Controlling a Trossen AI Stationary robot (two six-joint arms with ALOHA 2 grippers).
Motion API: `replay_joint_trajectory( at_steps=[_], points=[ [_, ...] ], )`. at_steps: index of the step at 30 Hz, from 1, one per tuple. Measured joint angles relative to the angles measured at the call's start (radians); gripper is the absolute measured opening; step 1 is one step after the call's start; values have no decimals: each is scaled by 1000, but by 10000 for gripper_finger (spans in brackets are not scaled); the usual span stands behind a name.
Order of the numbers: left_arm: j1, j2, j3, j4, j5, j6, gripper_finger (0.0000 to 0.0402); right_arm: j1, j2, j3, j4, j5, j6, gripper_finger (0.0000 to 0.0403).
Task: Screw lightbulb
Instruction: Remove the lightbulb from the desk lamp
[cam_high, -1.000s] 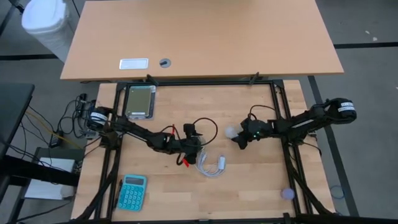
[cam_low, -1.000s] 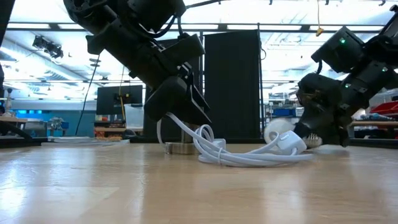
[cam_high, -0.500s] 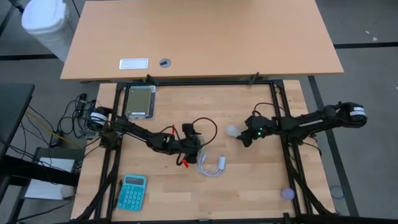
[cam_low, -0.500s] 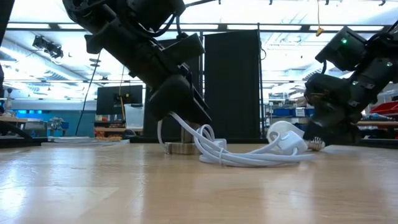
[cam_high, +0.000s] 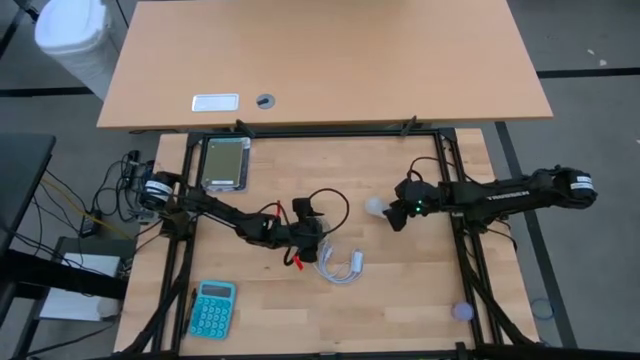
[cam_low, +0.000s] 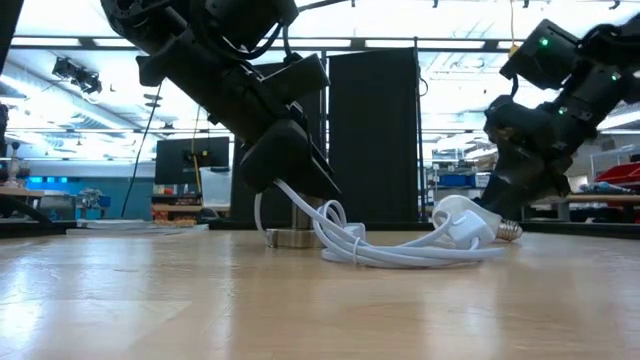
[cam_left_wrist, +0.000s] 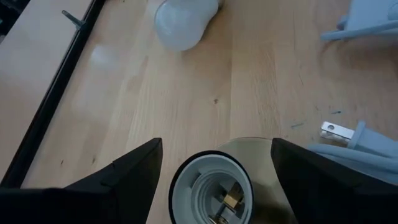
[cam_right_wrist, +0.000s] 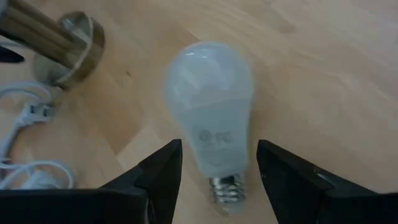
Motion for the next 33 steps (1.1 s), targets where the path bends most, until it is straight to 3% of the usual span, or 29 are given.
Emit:
replay_joint_trajectory(
  at_steps=[6,11,15,18,21,26,33],
  points=[
    [0,0,0,-1,0,-38,307,30,-33,123,-160,33,-32,210],
    [-12,0,8,-9,18,-28,307,150,-28,216,-65,20,-95,210],
    [-49,-1,18,-35,24,166,307,296,25,224,172,34,-155,210],
    [-74,-1,17,-108,-4,339,307,407,105,225,292,121,-173,209],
    [-96,-1,17,-120,-32,414,307,475,205,225,403,196,-175,209],
    [-140,-1,17,-29,-145,519,307,508,348,225,552,213,-173,209],
    [-221,-1,17,169,-302,759,307,511,451,239,577,215,-148,209]
  ],
)
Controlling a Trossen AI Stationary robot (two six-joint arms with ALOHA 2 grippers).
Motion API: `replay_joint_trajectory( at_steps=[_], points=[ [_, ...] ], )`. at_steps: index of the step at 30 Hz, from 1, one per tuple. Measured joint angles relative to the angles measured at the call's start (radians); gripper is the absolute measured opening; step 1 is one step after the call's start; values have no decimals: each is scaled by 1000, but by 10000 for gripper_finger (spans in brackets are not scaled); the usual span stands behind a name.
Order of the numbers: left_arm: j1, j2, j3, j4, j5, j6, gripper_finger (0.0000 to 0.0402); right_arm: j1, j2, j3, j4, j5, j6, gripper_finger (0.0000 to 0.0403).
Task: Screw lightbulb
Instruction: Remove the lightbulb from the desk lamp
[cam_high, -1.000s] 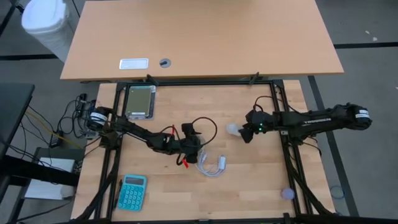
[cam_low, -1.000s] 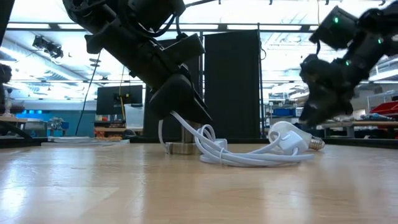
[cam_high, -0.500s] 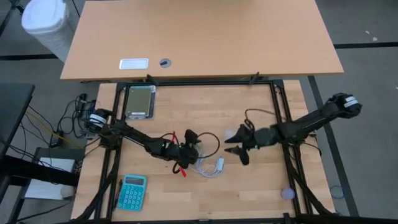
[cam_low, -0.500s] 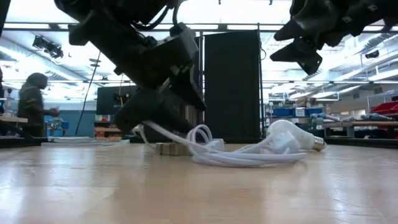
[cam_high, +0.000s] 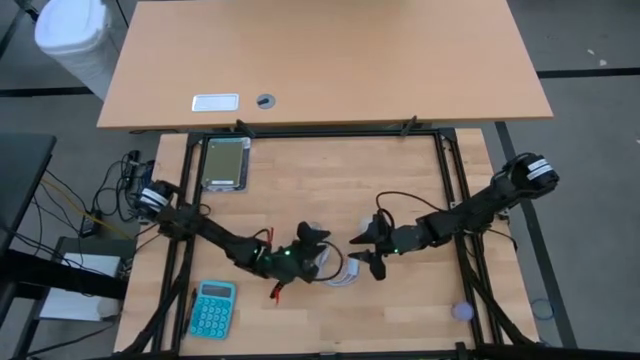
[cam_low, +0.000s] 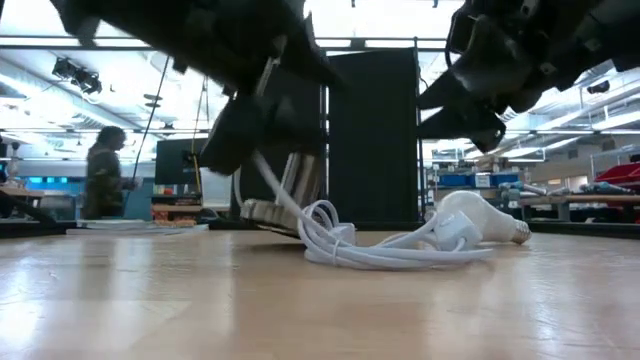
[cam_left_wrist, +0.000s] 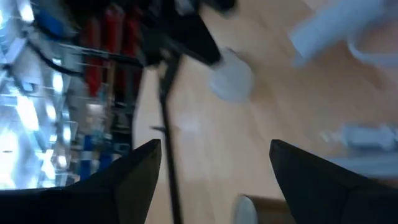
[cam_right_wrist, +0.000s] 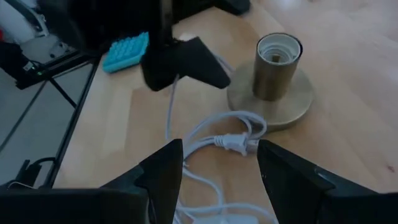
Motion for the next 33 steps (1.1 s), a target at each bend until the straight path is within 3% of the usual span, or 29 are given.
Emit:
replay_joint_trajectory(
  at_steps=[5,8,19,24,28,33],
  points=[
    [-26,0,0,207,-88,50,307,0,3,32,2,0,-20,209],
    [-28,-10,-1,245,-87,-8,307,2,13,54,5,8,-41,209],
    [43,-11,-2,78,-163,-397,309,53,171,58,83,41,-113,209],
    [37,-11,-25,61,-78,-529,300,41,178,58,95,36,-143,209],
    [105,-11,-56,47,82,-823,280,23,178,57,115,32,-175,209],
    [153,-11,-57,43,132,-866,266,22,177,57,155,65,-202,209]
  ],
)
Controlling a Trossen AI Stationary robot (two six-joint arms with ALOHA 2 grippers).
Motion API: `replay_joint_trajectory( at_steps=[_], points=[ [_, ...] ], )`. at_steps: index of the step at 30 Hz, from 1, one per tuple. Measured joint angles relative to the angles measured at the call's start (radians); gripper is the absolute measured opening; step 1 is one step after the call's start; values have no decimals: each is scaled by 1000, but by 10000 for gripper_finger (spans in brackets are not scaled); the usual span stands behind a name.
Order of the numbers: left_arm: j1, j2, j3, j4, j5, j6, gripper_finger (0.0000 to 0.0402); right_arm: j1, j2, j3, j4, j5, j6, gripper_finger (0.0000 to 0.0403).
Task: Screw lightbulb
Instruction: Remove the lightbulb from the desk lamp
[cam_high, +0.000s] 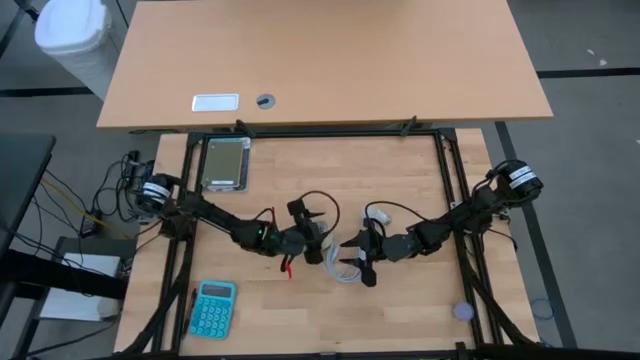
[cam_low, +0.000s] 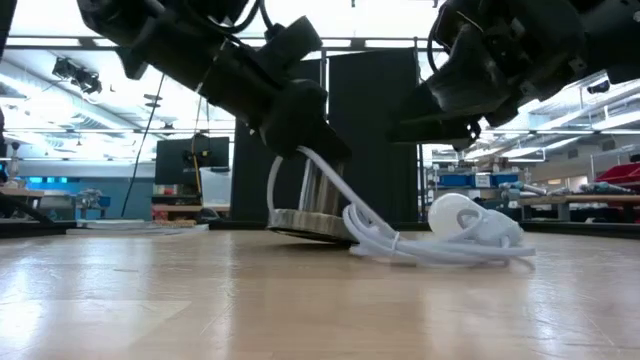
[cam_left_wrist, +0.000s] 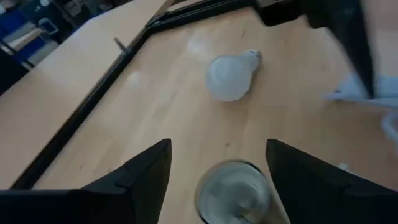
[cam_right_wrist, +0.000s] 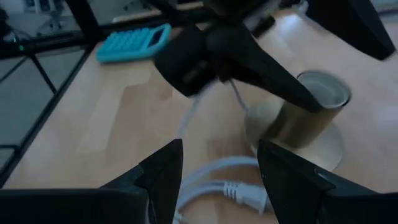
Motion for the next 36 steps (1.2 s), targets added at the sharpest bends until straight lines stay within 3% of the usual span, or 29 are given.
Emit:
replay_joint_trajectory(
  at_steps=[13,21,28,32,36],
  points=[
    [21,-1,0,52,-76,23,265,66,4,19,14,152,-20,209],
    [23,-1,0,51,-99,-54,265,70,232,215,-24,212,-69,207],
    [23,-1,0,45,-103,-78,264,69,313,300,-45,278,-75,192],
    [23,-1,0,59,-103,-80,264,61,322,305,-46,291,-75,140],
    [22,-1,0,56,-102,-81,264,45,322,306,-76,264,-66,37]
  ],
)
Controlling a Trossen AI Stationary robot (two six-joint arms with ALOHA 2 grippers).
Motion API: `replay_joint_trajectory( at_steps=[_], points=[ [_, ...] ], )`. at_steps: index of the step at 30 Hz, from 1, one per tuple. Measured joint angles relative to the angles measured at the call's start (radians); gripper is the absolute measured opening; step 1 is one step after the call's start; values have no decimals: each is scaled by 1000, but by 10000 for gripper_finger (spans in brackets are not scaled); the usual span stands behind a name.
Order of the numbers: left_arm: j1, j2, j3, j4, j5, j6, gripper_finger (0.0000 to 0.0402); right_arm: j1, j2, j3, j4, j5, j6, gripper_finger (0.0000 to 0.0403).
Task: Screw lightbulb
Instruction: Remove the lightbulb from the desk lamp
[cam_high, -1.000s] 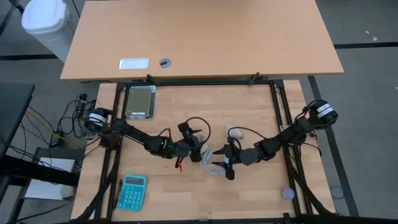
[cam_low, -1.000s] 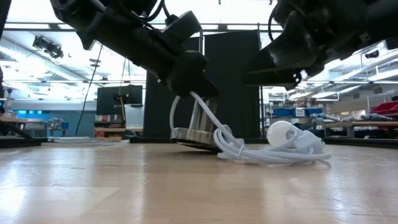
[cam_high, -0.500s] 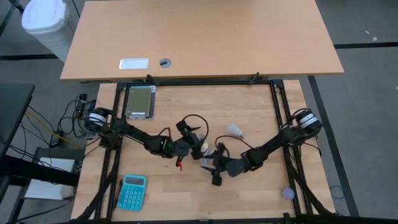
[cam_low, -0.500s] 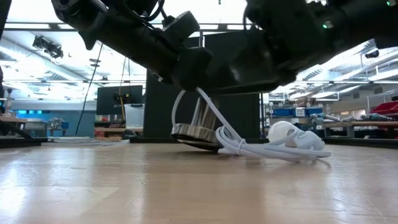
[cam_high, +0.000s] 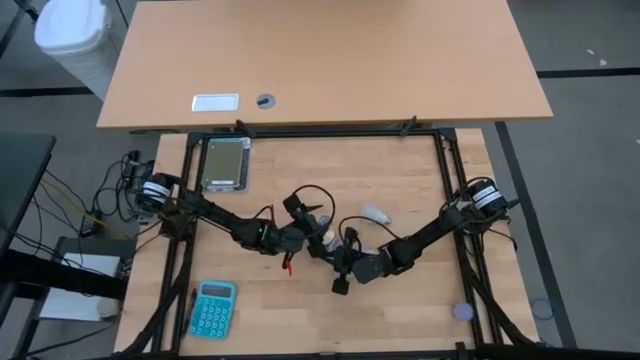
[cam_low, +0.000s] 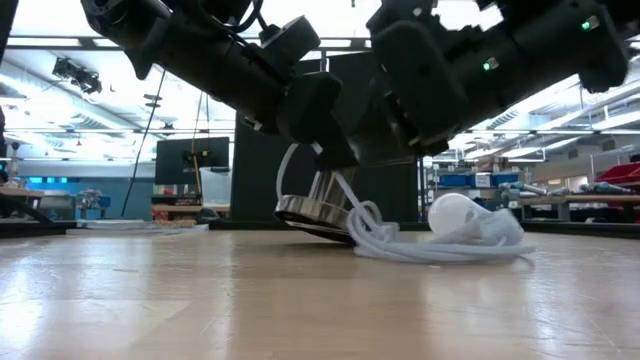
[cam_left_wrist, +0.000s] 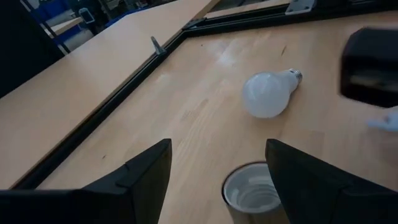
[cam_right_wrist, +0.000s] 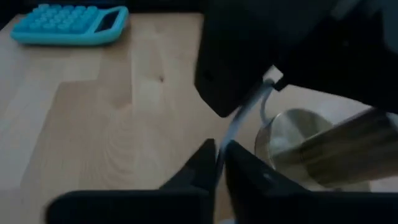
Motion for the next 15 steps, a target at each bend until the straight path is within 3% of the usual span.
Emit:
replay_joint_trajectory(
  at_steps=[2,9,15],
  points=[
    [-2,0,0,-3,0,-5,264,-8,0,0,-14,-35,1,13],
    [-4,-1,0,19,5,-73,264,-34,0,-1,-112,-114,66,5],
    [-5,-21,0,34,20,-70,264,-35,0,-1,-136,-116,79,3]
  ],
)
